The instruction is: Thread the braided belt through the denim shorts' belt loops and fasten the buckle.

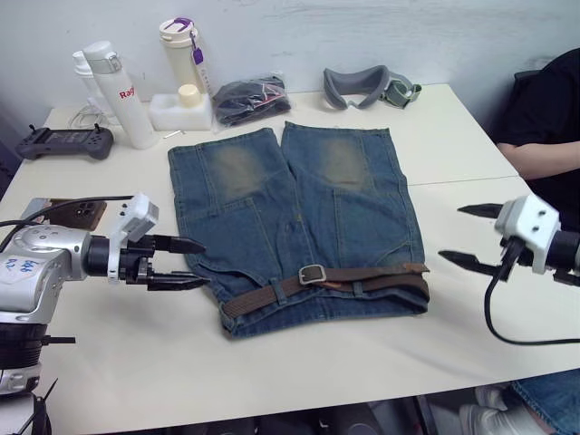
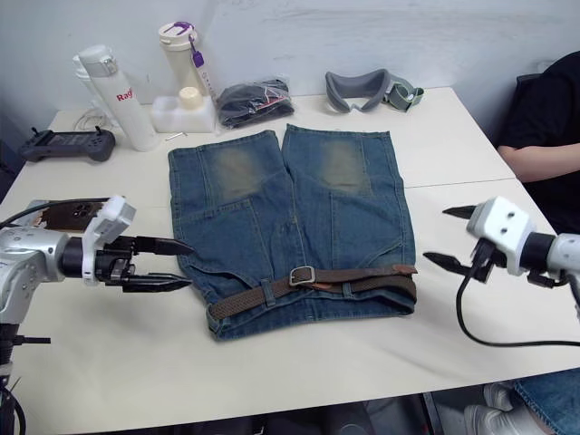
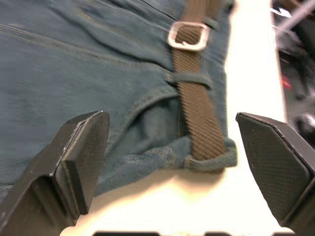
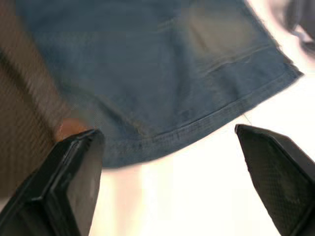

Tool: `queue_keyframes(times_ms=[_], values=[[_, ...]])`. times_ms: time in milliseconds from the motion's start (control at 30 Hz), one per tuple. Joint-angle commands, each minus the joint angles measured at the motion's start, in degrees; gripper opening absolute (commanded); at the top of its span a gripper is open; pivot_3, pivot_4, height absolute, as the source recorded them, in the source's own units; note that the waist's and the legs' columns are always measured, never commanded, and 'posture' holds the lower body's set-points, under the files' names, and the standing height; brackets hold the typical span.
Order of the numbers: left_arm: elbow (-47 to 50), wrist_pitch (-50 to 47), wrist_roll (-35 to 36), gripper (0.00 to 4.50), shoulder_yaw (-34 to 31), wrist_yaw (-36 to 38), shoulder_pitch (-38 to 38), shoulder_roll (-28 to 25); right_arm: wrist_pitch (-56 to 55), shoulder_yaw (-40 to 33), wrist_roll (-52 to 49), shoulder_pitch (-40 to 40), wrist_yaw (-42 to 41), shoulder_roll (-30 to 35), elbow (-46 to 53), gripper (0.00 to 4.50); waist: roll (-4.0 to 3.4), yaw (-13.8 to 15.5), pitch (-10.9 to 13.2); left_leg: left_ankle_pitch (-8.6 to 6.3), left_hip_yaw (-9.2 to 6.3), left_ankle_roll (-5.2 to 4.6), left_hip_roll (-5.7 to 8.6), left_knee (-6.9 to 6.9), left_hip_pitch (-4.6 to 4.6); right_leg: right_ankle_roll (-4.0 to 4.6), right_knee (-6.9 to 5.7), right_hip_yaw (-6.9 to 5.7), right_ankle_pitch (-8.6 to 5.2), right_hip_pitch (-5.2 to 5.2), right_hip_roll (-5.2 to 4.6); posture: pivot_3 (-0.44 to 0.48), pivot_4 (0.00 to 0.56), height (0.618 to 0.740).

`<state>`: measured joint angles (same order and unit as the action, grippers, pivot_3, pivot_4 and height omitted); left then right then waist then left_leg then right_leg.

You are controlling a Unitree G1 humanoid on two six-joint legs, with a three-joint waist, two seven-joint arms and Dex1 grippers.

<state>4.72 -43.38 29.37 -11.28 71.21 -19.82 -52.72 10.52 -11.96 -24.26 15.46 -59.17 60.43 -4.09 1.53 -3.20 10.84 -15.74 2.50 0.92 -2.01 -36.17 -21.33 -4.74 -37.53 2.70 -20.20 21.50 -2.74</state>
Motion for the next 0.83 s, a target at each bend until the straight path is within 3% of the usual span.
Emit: queue_keyframes(times_ms=[33, 200, 400, 433, 500, 567, 700, 833], values=[[3.93, 3.89, -1.25, 4.48, -5.58, -9.93, 4.65, 4.18, 6.18, -1.54, -0.94, 4.71, 6.74, -4.68, -4.16, 4.50, 0.03, -0.04, 0.01, 0.00, 0.00, 0.01, 0.00, 0.00, 0.05, 0.01, -0.01, 0.00, 0.01, -0.02, 0.00, 0.000, 0.150, 0.740], [6.75, 9.21, -5.34, 4.48, -9.41, -23.47, 10.68, 11.38, 5.68, 0.49, -0.08, 5.69, 5.80, -9.65, -5.17, 4.50, 0.03, 0.20, 0.06, 0.01, 0.00, 0.04, 0.01, 0.09, -0.03, 0.01, 0.01, -0.01, 0.01, 0.06, 0.02, 0.000, 0.150, 0.740], [9.95, 10.89, -4.88, 4.48, -10.91, -28.67, 15.89, 14.67, 4.07, 1.96, 1.72, 4.82, 5.52, -12.39, -4.70, 4.50, 0.02, 0.31, 0.09, -0.13, 0.00, 0.02, 0.00, 0.06, -0.19, -0.04, 0.17, -0.04, 0.02, 0.12, 0.02, 0.000, 0.150, 0.740], [10.29, 11.11, -4.65, 4.48, -10.83, -29.06, 16.42, 14.91, 3.57, 2.08, 2.11, 4.79, 5.79, -12.89, -4.81, 4.50, -0.24, -0.18, 0.04, -0.13, -0.23, 0.01, 0.19, 0.14, -0.42, -0.04, 0.30, -0.34, 0.02, -0.15, -0.10, 0.000, 0.150, 0.740], [10.79, 11.58, -4.94, 4.48, -10.20, -30.14, 17.42, 15.49, 1.96, 2.22, 3.28, 4.63, 6.32, -13.79, -5.45, 4.50, -0.32, -0.44, 0.07, 0.39, -1.85, -0.04, 0.79, 0.46, -0.68, -0.05, 0.89, -2.45, 0.01, -1.00, -0.76, 0.000, 0.150, 0.740], [10.65, 12.39, -4.92, 4.48, -10.57, -30.69, 18.00, 15.85, 3.85, 1.93, 3.23, 4.91, 7.52, -14.68, -5.49, 4.50, -0.49, 0.20, 0.19, 1.16, -3.50, -0.02, 1.49, 0.65, -0.93, -0.06, 1.02, -4.34, 0.01, -1.18, -1.49, 0.000, 0.150, 0.740], [10.86, 12.96, -2.95, 4.48, -12.52, -31.63, 18.27, 16.41, 3.21, 0.55, 3.15, 4.55, 7.66, -15.50, -5.74, 4.50, -0.88, 2.97, 0.44, 1.24, -3.38, 0.09, 1.34, 0.17, -1.28, 0.00, 0.64, -3.77, 0.03, -0.70, -1.50, 0.000, 0.150, 0.740], [11.60, 12.91, -1.60, 4.48, -14.21, -31.50, 19.39, 15.95, 2.86, -0.07, 3.45, 4.39, 9.34, -16.39, -5.83, 4.50, -0.91, 3.29, 0.45, 1.29, -3.30, 0.11, 1.33, 0.21, -1.05, 0.15, 0.72, -3.69, 0.13, -0.90, -1.62, 0.000, 0.150, 0.740]])
